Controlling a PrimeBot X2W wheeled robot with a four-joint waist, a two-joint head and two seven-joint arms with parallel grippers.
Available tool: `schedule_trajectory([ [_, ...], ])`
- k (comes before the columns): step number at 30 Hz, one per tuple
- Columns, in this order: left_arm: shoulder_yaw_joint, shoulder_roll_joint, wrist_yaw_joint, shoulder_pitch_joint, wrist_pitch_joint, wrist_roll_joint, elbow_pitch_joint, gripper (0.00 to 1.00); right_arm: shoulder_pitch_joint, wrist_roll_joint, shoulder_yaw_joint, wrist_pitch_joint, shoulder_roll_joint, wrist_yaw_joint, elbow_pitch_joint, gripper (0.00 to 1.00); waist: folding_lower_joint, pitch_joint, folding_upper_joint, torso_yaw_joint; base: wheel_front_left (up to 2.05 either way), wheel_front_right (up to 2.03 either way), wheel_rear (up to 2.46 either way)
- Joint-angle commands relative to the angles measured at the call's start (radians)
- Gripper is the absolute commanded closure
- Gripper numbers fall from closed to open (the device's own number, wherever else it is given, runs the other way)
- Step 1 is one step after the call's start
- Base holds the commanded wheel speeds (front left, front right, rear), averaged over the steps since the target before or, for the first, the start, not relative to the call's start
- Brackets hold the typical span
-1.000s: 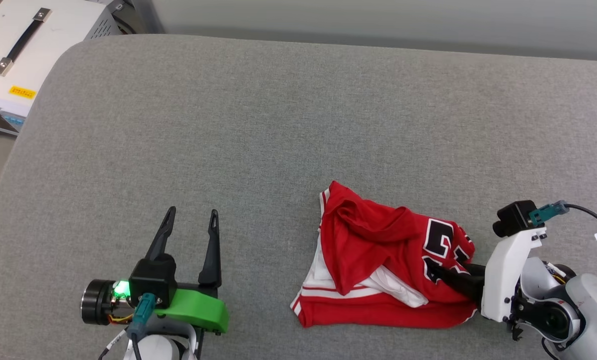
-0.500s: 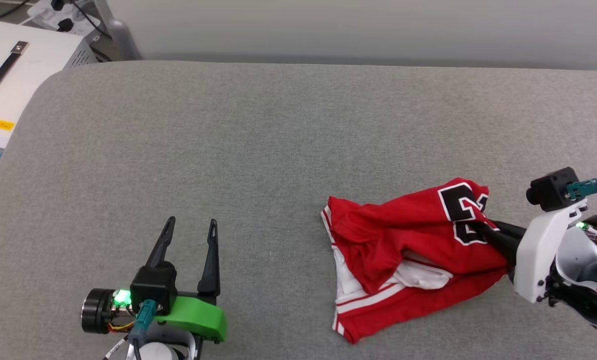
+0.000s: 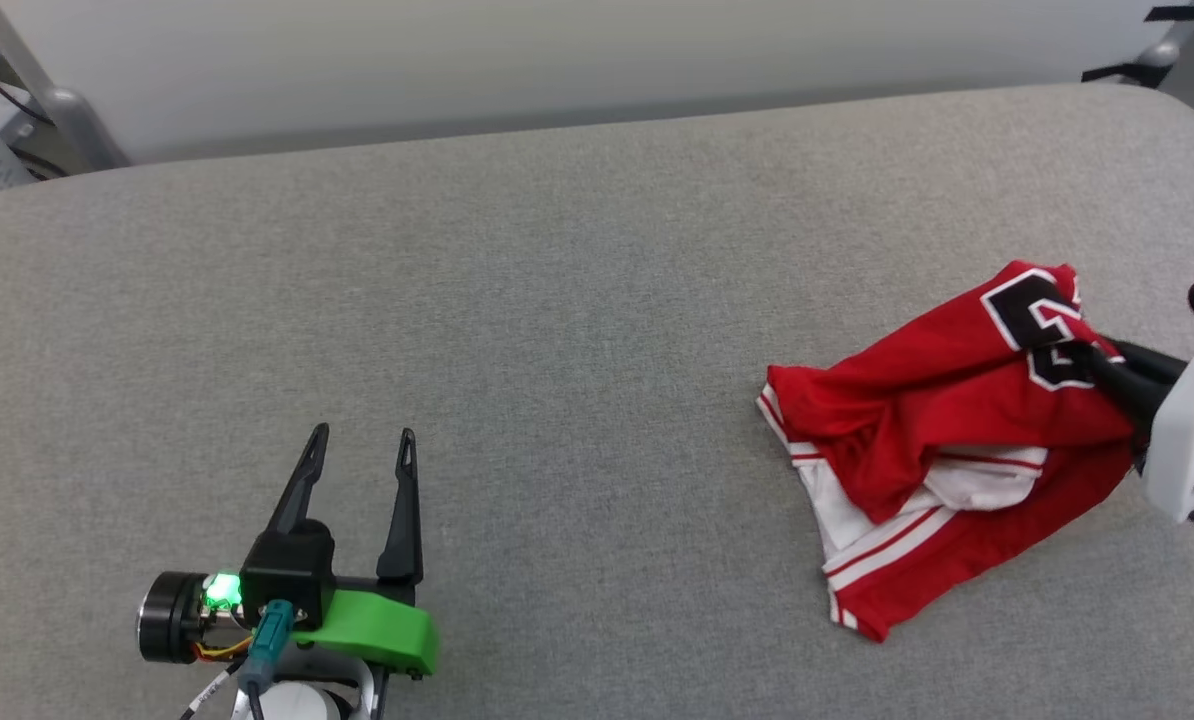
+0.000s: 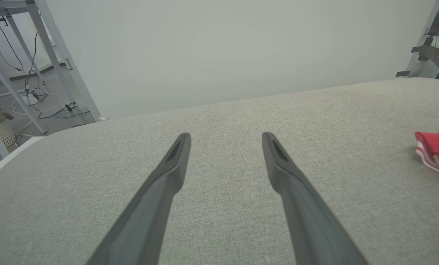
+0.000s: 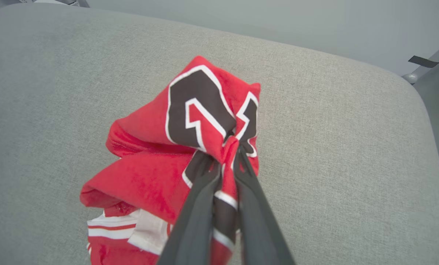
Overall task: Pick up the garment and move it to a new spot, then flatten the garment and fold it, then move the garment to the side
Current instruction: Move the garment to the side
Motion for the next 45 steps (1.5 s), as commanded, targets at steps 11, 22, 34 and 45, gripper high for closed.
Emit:
schedule_trajectory([
  [11, -0.002, 0.045, -0.005, -0.120, -0.006, 0.028, -0.072, 0.00, -0.152, -0.080, -0.178, -0.045, -0.096, -0.001, 0.227, 1.00, 0.0000, 0.256, 0.0000, -0.045, 0.00, 0.00, 0.00],
  [22, -0.010, 0.066, 0.001, -0.200, -0.006, 0.033, -0.133, 0.00, -0.271, -0.102, -0.304, -0.132, -0.172, -0.001, 0.533, 1.00, 0.0000, 0.411, 0.0000, -0.021, 0.00, 0.00, 0.00],
  [34, -0.009, 0.078, 0.019, -0.215, -0.006, 0.025, -0.147, 0.00, -0.339, -0.146, -0.299, -0.221, -0.156, -0.001, 0.702, 0.00, 0.0000, 0.428, 0.0000, -0.017, 0.00, 0.00, 0.00],
  [45, -0.006, 0.066, 0.031, -0.155, -0.006, 0.001, -0.111, 0.00, -0.358, -0.236, -0.267, -0.512, -0.158, -0.001, 0.679, 0.00, 0.0000, 0.268, 0.0000, 0.004, 0.00, 0.00, 0.00],
])
